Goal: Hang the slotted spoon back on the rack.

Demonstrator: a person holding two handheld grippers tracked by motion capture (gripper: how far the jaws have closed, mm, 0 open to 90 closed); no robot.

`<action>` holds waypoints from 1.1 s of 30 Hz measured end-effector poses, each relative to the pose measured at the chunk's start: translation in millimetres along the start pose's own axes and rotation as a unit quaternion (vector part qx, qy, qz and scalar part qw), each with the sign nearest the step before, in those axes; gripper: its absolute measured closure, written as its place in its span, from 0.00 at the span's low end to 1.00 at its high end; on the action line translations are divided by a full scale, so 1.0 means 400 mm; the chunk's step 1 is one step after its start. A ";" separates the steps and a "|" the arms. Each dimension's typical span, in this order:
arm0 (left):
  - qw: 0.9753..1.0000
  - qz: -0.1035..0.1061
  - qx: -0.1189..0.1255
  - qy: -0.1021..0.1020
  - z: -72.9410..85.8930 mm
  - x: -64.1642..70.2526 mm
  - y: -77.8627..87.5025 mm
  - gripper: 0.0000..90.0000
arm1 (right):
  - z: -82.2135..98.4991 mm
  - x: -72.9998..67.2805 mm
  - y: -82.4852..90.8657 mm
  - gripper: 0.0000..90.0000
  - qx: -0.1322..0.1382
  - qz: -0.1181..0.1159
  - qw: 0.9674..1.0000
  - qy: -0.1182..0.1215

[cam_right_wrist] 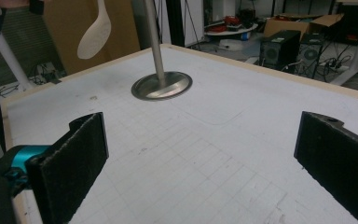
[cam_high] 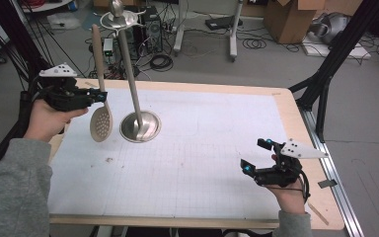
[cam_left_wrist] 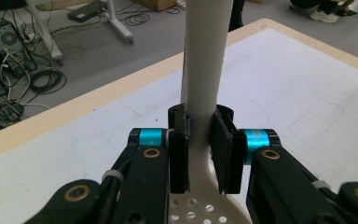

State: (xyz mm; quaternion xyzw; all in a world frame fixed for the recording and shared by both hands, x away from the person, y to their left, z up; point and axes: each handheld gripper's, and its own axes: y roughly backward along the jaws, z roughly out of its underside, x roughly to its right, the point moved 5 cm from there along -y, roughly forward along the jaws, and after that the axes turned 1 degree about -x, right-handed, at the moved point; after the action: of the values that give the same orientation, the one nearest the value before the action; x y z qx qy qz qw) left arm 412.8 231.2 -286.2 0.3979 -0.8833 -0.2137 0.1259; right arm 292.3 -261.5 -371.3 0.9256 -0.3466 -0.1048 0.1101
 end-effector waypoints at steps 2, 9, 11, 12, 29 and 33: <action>1.000 0.000 0.002 0.001 -0.001 0.003 -0.007 0.86 | 0.000 0.000 0.001 0.02 0.000 0.000 1.000 -0.002; 1.000 -0.001 0.002 0.000 -0.002 0.002 -0.016 0.85 | 0.000 0.000 0.003 0.02 0.000 0.000 1.000 -0.002; 1.000 0.000 0.002 -0.001 -0.001 0.003 -0.016 0.84 | -0.001 0.000 0.004 0.02 0.001 0.001 1.000 -0.002; 1.000 0.001 0.003 -0.005 -0.001 0.002 -0.014 0.83 | -0.001 0.000 0.004 0.02 0.002 0.000 1.000 -0.001; 0.992 0.064 0.089 -0.063 0.054 0.040 0.042 0.28 | -0.004 -0.007 0.000 0.02 0.000 0.002 1.000 0.005; 0.991 0.063 0.097 -0.065 0.081 0.057 0.053 0.16 | -0.006 -0.012 -0.001 0.02 0.000 0.001 1.000 0.007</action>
State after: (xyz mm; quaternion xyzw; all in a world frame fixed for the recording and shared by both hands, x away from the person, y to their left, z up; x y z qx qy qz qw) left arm 371.6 235.5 -303.2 0.3365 -0.9297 -0.1439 0.0418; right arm 289.8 -257.7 -368.4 0.9259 -0.3467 -0.0987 0.1129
